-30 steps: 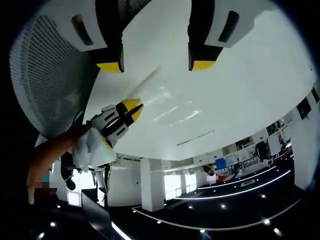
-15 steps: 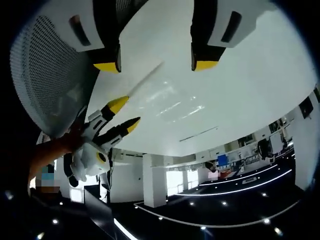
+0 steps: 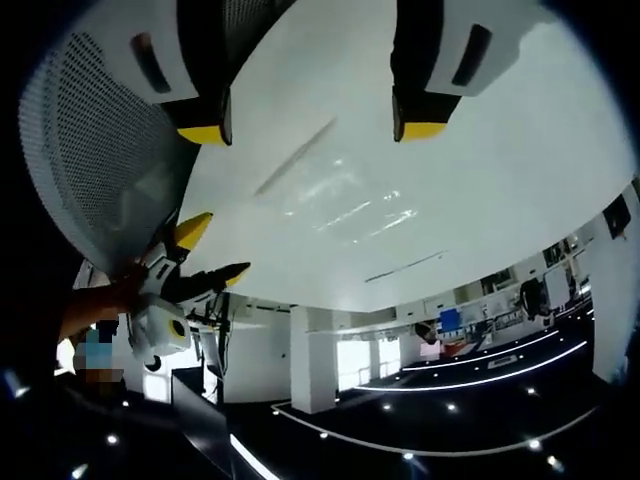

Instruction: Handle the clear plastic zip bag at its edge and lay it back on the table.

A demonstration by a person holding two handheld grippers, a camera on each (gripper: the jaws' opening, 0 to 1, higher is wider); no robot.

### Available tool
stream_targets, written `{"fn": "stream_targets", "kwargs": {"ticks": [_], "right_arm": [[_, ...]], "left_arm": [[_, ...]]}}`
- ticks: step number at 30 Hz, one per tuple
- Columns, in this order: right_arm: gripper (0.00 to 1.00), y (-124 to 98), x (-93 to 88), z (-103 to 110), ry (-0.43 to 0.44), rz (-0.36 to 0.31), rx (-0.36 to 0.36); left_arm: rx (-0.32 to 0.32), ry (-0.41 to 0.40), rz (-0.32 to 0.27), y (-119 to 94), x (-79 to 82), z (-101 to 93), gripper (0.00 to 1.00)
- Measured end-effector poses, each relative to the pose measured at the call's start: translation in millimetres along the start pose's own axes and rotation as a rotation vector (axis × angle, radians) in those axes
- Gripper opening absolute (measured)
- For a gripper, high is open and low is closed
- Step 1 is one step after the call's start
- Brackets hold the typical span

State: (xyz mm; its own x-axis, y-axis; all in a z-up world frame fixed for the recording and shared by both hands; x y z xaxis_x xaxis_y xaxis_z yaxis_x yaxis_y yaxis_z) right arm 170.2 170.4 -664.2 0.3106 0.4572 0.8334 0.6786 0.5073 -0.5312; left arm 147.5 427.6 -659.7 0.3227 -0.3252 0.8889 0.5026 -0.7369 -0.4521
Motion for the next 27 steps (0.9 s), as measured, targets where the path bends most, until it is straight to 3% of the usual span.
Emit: {"fn": "stream_targets", "kwargs": {"ticks": [11,15,19,22,27], "right_arm": [[0.88,-3.2,-18.0,-8.2,0.015,0.003,-0.011],[0.97,-4.0,-29.9,-12.9,0.095,-0.006,-0.025],[1.0,3.7,-26.1,-19.2,0.092,-0.018,-0.026],[1.0,9.2,-17.0,-22.6,0.135,-0.089,-0.039],[1.0,15.7,-17.6,-18.4,0.079,-0.079,-0.03]], "left_arm": [[-0.005,0.007,0.005,7.7,-2.3,7.4,0.78],[0.003,0.015,-0.012,15.4,-0.3,13.8,0.85],[0.009,0.0,-0.044,26.5,6.0,19.1,0.89],[0.021,0.014,-0.074,31.3,10.2,17.4,0.91],[0.044,0.011,-0.086,29.2,8.1,20.0,0.95]]}}
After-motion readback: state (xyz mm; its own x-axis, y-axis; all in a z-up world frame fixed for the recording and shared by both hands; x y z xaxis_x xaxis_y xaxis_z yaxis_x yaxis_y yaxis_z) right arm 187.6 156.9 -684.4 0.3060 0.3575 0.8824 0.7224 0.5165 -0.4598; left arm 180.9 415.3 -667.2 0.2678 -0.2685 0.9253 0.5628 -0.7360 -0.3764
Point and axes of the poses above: the point that each gripper's makers call its tool centre point, and the gripper's own axes: y roughly forward along the fingers, z roughly to its left, x roughly out of its top, the point moved 6 cm from there along -y, roughly backward along the fingers, and after that the axes turned 8 degrees about -x, right-handed, at the moved point
